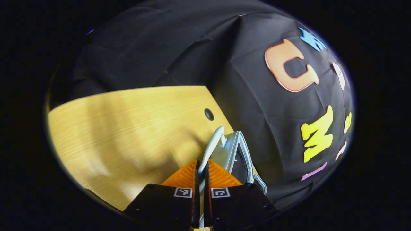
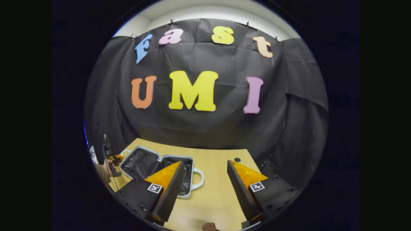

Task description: First open the suitcase, pack the skin care products into it, and then close the suitcase.

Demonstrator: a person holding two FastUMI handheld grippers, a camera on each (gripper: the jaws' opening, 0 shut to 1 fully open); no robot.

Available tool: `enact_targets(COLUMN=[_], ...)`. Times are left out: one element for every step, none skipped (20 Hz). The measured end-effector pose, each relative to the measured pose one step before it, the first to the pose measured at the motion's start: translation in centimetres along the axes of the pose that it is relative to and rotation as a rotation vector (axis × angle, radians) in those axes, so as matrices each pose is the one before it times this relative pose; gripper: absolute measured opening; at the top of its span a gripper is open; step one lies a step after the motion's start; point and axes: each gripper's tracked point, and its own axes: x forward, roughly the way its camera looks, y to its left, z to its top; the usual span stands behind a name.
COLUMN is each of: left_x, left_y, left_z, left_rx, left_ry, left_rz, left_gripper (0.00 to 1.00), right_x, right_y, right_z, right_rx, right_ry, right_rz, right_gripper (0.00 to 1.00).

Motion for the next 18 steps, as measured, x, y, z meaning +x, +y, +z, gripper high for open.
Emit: enact_targets(left_x=[-0.853, -0.863, -0.809, -0.563, -0.766, -0.509, -0.598, -0.549, -0.505, -0.591, -0.756, -0.673, -0.492, -0.176, -0.428, -0.199, -0.205, -0.071], left_y=[-1.275, -1.203, -1.355, -1.552, -1.433, -1.452, -1.549, -1.818, -1.632, -1.697, -1.789, -1.818, -1.785, -2.049, -1.879, -1.813, -1.778, -1.778], left_z=[0.452, 0.492, 0.356, 0.619, 0.622, 0.679, 0.531, 0.182, 0.079, 0.172, 0.387, 0.473, 0.164, 0.131, 0.161, 0.079, -0.032, -0.176], left_rx=[0.04221, 0.04587, 0.03882, 0.03311, 0.02869, 0.02855, 0.03056, 0.04585, 0.05303, 0.04803, 0.04268, 0.04231, 0.04576, 0.04577, 0.04339, 0.04161, 0.03236, 0.02119], left_ry=[-0.02301, -0.02412, -0.02321, -0.02805, -0.02413, -0.02497, -0.02481, -0.02247, -0.01734, -0.0177, -0.01903, -0.01632, -0.01745, -0.0165, -0.01085, -0.01102, -0.0074, -0.00352], left_rz=[-0.00009, 0.00364, 0.00049, -0.00238, 0.00673, 0.00353, 0.00005, 0.00178, 0.00566, -0.00085, -0.00586, -0.00528, -0.00684, -0.01219, -0.01269, -0.01677, -0.01305, -0.01238], left_gripper=[0.07, 0.07, 0.06, 0.06, 0.06, 0.07, 0.06, 0.06, 0.06, 0.06, 0.06, 0.06, 0.06, 0.06, 0.06, 0.06, 0.06, 0.06], right_x=[-0.259, -0.515, -0.37, -0.309, -0.17, -0.306, -0.184, -0.205, -0.268, -0.258, -0.053, -0.174, -0.254, -0.174, -0.1, -0.142, -0.091, -0.086], right_y=[-0.725, -0.866, -1.052, -0.976, -1.184, -1.002, -1.029, -1.048, -1.042, -1.032, -1.008, -1.005, -0.773, -0.851, -0.826, -0.629, -0.703, -0.683], right_z=[0.183, 0.23, 0.527, 0.362, 0.132, 0.027, -0.103, 0.01, 0.086, 0.097, 0.235, 0.226, 0.015, -0.009, -0.124, -0.104, -0.195, 0.0], right_rx=[0.00291, 0.00524, 0.00869, 0.00794, 0.00587, 0.00551, 0.00414, 0.00594, 0.00714, 0.00323, 0.00342, 0.00583, 0.00554, 0.00116, 0.00007, 0.00085, 0.00192, 0.00405], right_ry=[-0.00858, -0.00966, -0.00903, -0.00563, -0.00169, -0.0027, 0.00167, -0.00203, -0.00154, -0.0018, -0.00559, -0.00608, -0.00446, -0.00238, -0.00101, 0.00146, 0.00144, -0.00272], right_rz=[0.01047, 0.00371, 0.00413, 0.00589, 0.00387, 0.00555, 0.00346, 0.00035, 0.0034, -0.00028, -0.0023, -0.00242, 0.00165, -0.00278, -0.00067, -0.00031, -0.0022, -0.00408], right_gripper=[0.8, 0.8, 0.8, 0.8, 0.8, 0.79, 0.8, 0.8, 0.8, 0.8, 0.8, 0.8, 0.79, 0.79, 0.8, 0.8, 0.8, 0.8])
